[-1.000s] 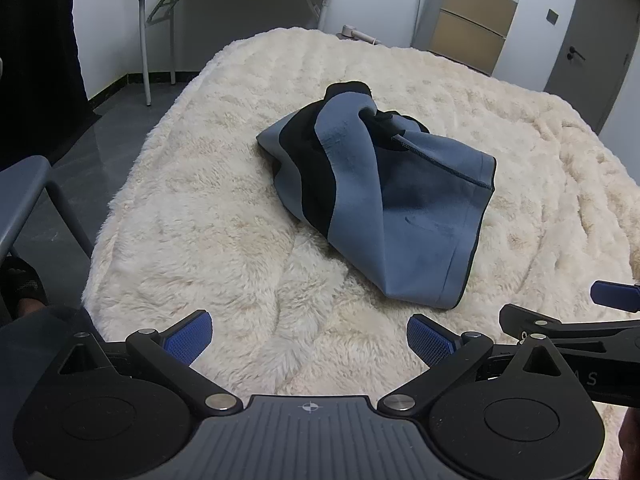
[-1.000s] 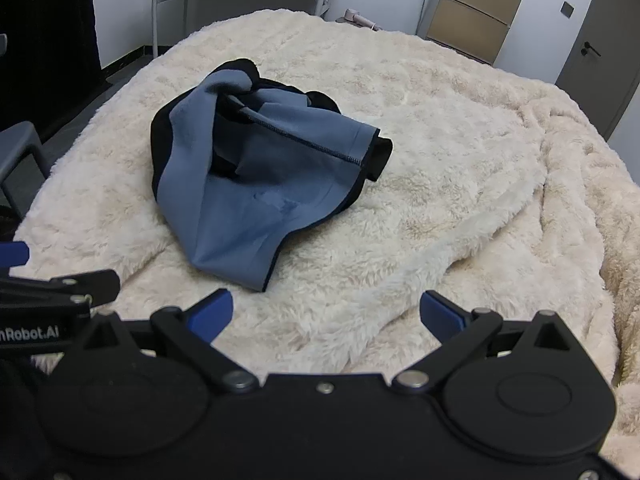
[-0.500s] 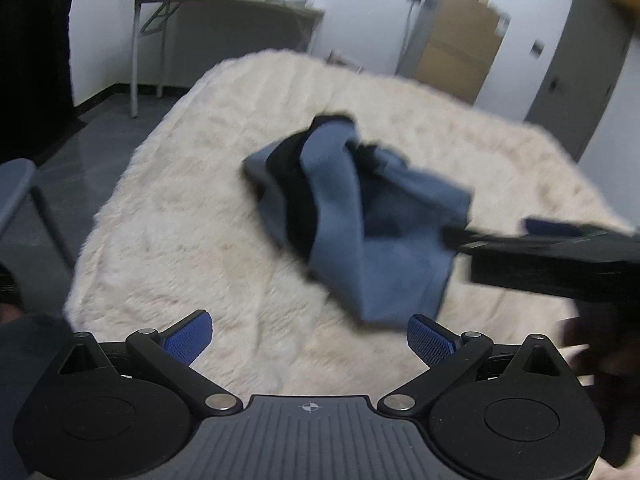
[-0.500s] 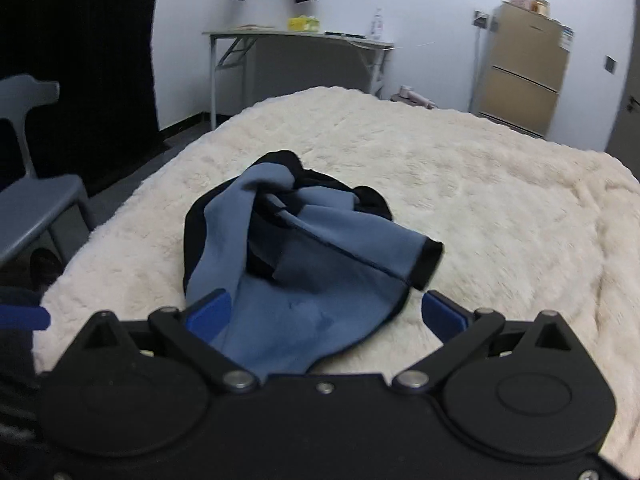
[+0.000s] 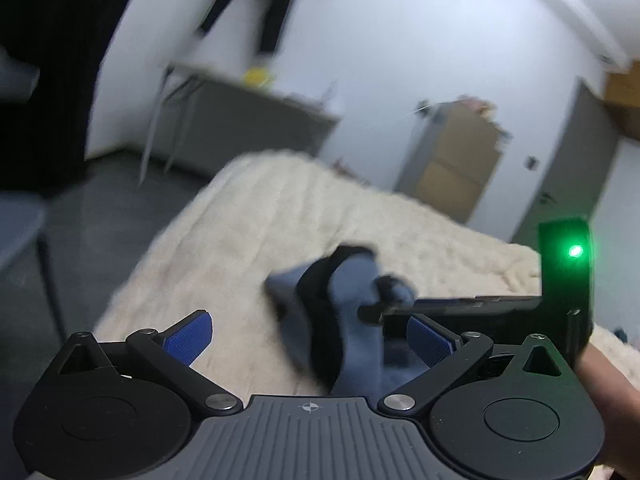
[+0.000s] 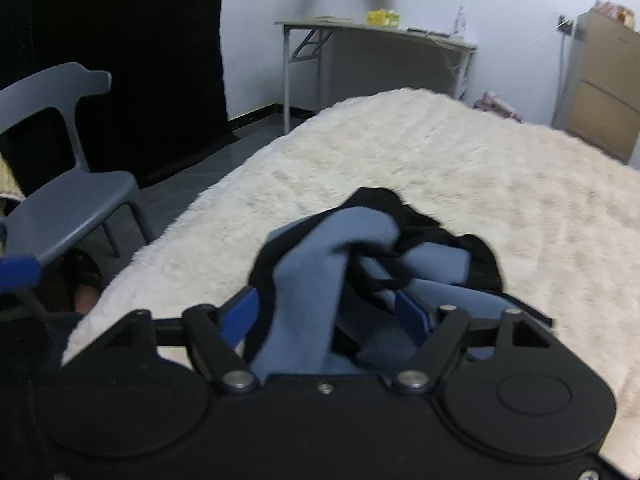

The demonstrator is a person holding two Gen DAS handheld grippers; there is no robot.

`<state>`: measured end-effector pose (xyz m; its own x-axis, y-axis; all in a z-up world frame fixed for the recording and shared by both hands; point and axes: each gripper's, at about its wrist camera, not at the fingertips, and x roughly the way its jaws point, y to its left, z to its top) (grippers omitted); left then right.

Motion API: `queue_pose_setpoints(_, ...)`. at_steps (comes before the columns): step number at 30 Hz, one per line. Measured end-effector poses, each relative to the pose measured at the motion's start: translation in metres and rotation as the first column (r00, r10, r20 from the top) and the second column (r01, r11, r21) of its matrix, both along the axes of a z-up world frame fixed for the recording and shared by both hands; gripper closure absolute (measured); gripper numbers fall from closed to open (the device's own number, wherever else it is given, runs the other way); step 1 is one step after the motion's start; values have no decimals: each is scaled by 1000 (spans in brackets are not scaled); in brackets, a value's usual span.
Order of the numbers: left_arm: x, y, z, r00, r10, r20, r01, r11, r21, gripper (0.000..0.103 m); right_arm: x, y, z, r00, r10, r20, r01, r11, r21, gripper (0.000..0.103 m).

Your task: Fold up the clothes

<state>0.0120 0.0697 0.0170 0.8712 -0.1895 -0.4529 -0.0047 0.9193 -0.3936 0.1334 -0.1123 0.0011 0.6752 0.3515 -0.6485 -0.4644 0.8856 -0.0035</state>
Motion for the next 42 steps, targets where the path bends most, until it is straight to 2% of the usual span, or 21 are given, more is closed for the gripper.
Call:
queue_pose_setpoints(3,0,-3,3,999,-34,0,34,999,3,0,5,9,-12,999,-23,-24,23,1000,-17,44)
queue_pose_setpoints(4,0,-4,4,999,-46,1,46,999,4,0,8,11,-16,999,-26,-40,25,1000,-17,50)
queue_pose_setpoints(6,1,-7,6,998,-69,1,69,998,6,0,15,15,-24,997,-31,-72,30,999,-17,70)
queue_pose_setpoints(7,1,-8,7,997,-80,1,80,997,7,0,16,16,-25,997,-31,-76,30,999,-15,84)
queue_pose_setpoints(9,1,-10,9,995,-103,1,103,995,9,0,17,14,-23,997,-28,-74,28,1000,-8,97)
queue_pose_setpoints(11,2,-11,12,993,-120,0,120,993,10,0,15,9,-17,998,-22,-62,23,1000,5,101)
queue_pose_setpoints(13,-1,-10,-11,993,-114,-14,114,993,8,0,14,8,-10,999,-17,-32,17,1000,3,102)
queue_pose_setpoints(18,-3,-4,-14,995,-103,-10,102,994,-32,0,0,-7,51,994,-8,106,1,998,65,102)
queue_pose_setpoints(21,-6,-1,-11,994,-104,-8,104,994,-44,0,-8,-19,110,973,-25,230,-3,992,122,102)
queue_pose_setpoints(24,-8,-1,-8,995,-104,-5,104,994,-42,0,-24,-39,188,915,-69,398,-25,974,227,102)
queue_pose_setpoints(26,-9,-1,-8,994,-105,-5,104,994,-39,0,-38,-48,226,856,-102,507,-40,964,262,102)
queue_pose_setpoints(28,-9,-1,-6,995,-104,-2,104,994,-39,0,-48,-53,245,818,-118,563,-48,961,271,102)
queue_pose_setpoints(30,-9,-1,-6,994,-105,0,105,994,-40,0,-59,-53,266,758,-131,639,-52,965,259,102)
queue_pose_setpoints(31,-9,-1,-5,994,-108,0,108,993,-41,0,-60,-52,267,753,-127,645,-50,967,249,102)
queue_pose_setpoints(34,-8,-4,-5,993,-119,-7,119,992,-31,0,-47,-41,240,811,-60,582,-39,987,157,101)
queue_pose_setpoints(37,-6,-4,-6,993,-121,-10,121,992,-21,0,-25,-29,193,892,7,452,-48,996,79,99)
queue_pose_setpoints(40,-7,-3,-6,993,-114,-9,113,993,-28,0,3,-15,108,972,59,229,-44,997,-69,97)
queue_pose_setpoints(42,-8,-1,-6,994,-107,-8,107,994,-37,0,16,-16,58,995,43,96,-31,992,-122,89)
